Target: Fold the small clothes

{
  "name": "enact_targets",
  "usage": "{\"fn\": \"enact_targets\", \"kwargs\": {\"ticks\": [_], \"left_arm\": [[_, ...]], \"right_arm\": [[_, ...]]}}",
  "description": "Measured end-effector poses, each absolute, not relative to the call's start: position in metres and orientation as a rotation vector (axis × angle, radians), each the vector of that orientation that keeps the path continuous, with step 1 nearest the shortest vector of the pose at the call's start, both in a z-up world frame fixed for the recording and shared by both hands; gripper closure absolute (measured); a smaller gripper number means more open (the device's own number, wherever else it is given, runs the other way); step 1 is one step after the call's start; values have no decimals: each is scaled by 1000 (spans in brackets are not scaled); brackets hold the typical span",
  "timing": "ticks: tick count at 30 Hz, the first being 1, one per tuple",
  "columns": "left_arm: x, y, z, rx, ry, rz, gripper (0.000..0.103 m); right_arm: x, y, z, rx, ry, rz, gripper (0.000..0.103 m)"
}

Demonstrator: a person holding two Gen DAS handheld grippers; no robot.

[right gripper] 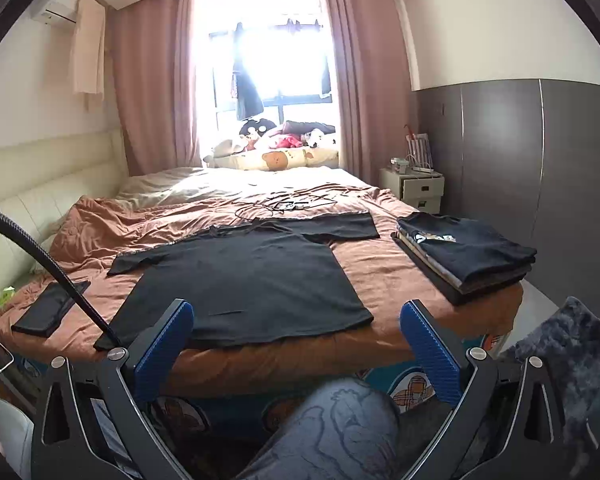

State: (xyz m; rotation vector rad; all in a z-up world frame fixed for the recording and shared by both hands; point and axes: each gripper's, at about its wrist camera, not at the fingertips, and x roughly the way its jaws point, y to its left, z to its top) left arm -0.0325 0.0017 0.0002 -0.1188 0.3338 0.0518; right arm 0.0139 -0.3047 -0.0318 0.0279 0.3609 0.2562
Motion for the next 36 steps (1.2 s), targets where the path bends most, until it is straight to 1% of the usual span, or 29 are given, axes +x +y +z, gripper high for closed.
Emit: {"fn": "enact_targets", "kwargs": {"ticks": [9, 19, 24, 33, 36], "left_arm": [[-33, 17, 0, -131, 338, 50, 0], [-21, 28, 8, -137, 335, 84, 0], [-4, 32, 14, -132, 354, 105, 0], [38, 76, 19, -161, 383, 162, 0], [53, 95, 18, -185, 396, 194, 0]], "right_arm": [[35, -287, -27, 26, 439, 277, 0], [64, -278, -11, 20, 432, 300, 0], [82, -275, -10, 6, 437, 320, 0], [138, -242, -13, 10, 501, 407, 0], [159, -225, -13, -31, 502, 393, 0]]}}
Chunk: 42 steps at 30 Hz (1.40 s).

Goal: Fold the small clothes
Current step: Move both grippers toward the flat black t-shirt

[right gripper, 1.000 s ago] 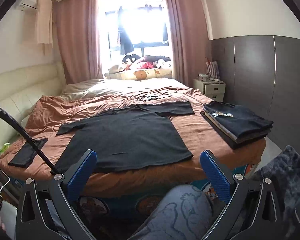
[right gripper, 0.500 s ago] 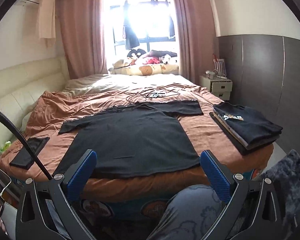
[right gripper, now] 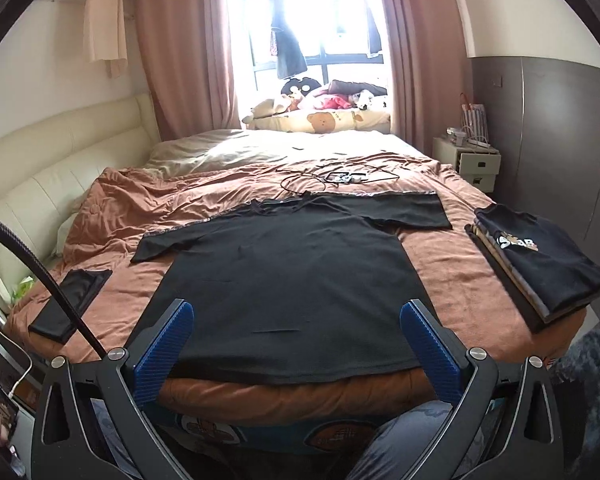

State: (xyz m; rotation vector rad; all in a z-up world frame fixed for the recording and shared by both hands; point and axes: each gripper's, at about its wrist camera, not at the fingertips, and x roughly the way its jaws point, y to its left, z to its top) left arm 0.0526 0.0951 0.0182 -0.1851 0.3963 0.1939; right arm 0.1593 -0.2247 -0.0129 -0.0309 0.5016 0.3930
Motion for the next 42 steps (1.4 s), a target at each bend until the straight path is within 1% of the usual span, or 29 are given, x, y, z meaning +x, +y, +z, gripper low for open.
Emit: {"fn": "enact_targets", "kwargs": {"ticks": [4, 13, 19, 36, 42], "left_arm": [[71, 119, 15, -216, 404, 217, 0], [122, 164, 5, -259, 472, 293, 0], [155, 184, -2, -273, 544, 331, 0], [229, 214, -3, -254, 651, 371, 0], [253, 235, -1, -280, 630, 361, 0]], "right_arm": [[185, -201, -13, -64, 504, 431, 0], [255, -169, -25, -36, 559, 480, 0], [290, -143, -29, -82, 568, 474, 0], [372, -84, -43, -68, 576, 544, 0], [403, -62, -53, -80, 608, 580, 0]]}}
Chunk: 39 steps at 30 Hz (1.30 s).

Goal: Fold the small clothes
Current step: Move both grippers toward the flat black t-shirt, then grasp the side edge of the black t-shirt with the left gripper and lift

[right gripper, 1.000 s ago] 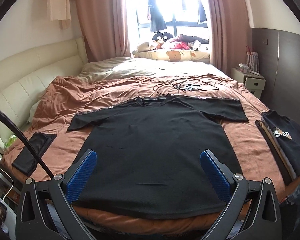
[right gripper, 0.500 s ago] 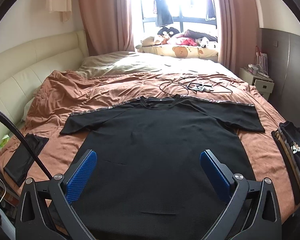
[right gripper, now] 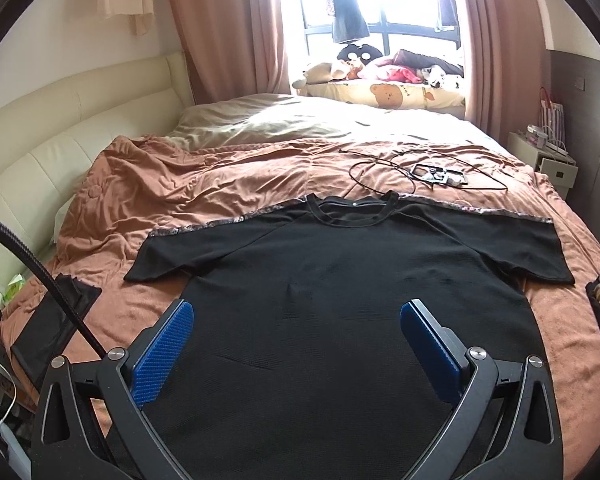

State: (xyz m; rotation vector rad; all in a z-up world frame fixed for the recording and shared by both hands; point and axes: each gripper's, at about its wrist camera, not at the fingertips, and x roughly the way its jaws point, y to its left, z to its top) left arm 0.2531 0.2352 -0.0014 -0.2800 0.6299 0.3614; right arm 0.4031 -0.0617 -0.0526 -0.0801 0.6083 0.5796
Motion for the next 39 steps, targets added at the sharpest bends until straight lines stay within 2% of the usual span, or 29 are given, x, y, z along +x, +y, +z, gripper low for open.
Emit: {"fn": "enact_targets", "kwargs": {"ticks": [14, 17, 22, 24, 29, 33, 37, 38, 39], "left_arm": [[338, 324, -17, -378, 607, 385, 1], [360, 347, -30, -407, 628, 385, 7], [394, 381, -53, -425, 687, 402, 16], [403, 394, -62, -434, 707, 411, 18], [430, 424, -89, -480, 769, 415, 33], [447, 444, -114, -521, 811, 420, 35], [465, 457, -140, -535, 865, 420, 36], [469, 461, -146, -545, 874, 417, 40], [472, 464, -152, -552, 885, 418, 42]], "right_arm": [[498, 12, -82, -110, 708, 693, 0], [516, 32, -92, -111, 728, 701, 2], [548, 68, -110, -107, 792, 728, 23], [560, 80, -116, -109, 806, 724, 26], [583, 114, -130, -115, 836, 708, 37], [600, 138, -144, -117, 890, 721, 59], [619, 158, -159, -96, 935, 730, 61], [623, 163, -163, -93, 944, 729, 63], [628, 167, -167, -91, 954, 730, 69]]}}
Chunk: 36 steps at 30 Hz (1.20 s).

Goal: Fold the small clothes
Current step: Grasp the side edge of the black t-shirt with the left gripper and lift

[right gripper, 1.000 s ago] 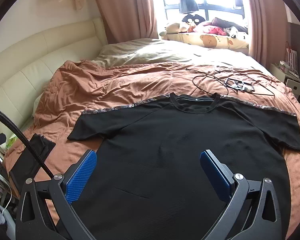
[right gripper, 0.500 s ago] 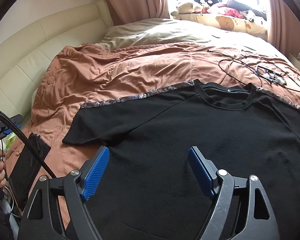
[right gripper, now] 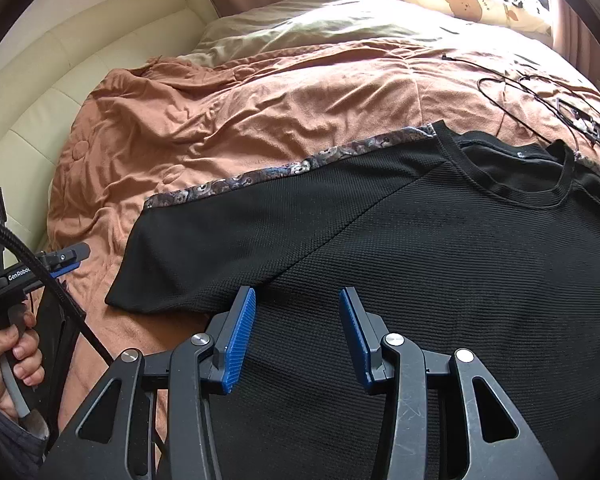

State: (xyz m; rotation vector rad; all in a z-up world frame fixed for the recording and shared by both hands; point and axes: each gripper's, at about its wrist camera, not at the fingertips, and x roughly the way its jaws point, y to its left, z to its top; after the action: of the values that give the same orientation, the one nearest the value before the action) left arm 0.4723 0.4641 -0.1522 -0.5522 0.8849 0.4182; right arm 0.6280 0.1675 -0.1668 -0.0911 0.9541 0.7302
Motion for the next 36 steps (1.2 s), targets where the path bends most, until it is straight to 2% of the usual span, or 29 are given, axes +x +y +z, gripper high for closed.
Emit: {"fn": "enact_targets", "kwargs": {"ticks": [7, 13, 15, 16, 18, 27, 36], "left_arm": [[493, 480, -188, -575, 952, 422, 44], [508, 486, -205, -546, 953, 486, 48], [511, 484, -204, -530, 960, 499, 64], [513, 483, -202, -523, 962, 501, 80], [515, 484, -199, -543, 963, 475, 96], [521, 479, -145, -525, 844, 411, 98], [545, 459, -83, -480, 771, 354, 98]], "right_arm": [[651, 192, -192, -57, 1009, 761, 86], [664, 210, -219, -29, 1081, 781, 89], [671, 213, -232, 13, 1146, 795, 89], [673, 214, -235, 18, 1154, 792, 92], [674, 215, -233, 10, 1139, 790, 93], [674, 225, -234, 34, 1128, 817, 93], [686, 246, -248, 123, 1228, 895, 93]]}}
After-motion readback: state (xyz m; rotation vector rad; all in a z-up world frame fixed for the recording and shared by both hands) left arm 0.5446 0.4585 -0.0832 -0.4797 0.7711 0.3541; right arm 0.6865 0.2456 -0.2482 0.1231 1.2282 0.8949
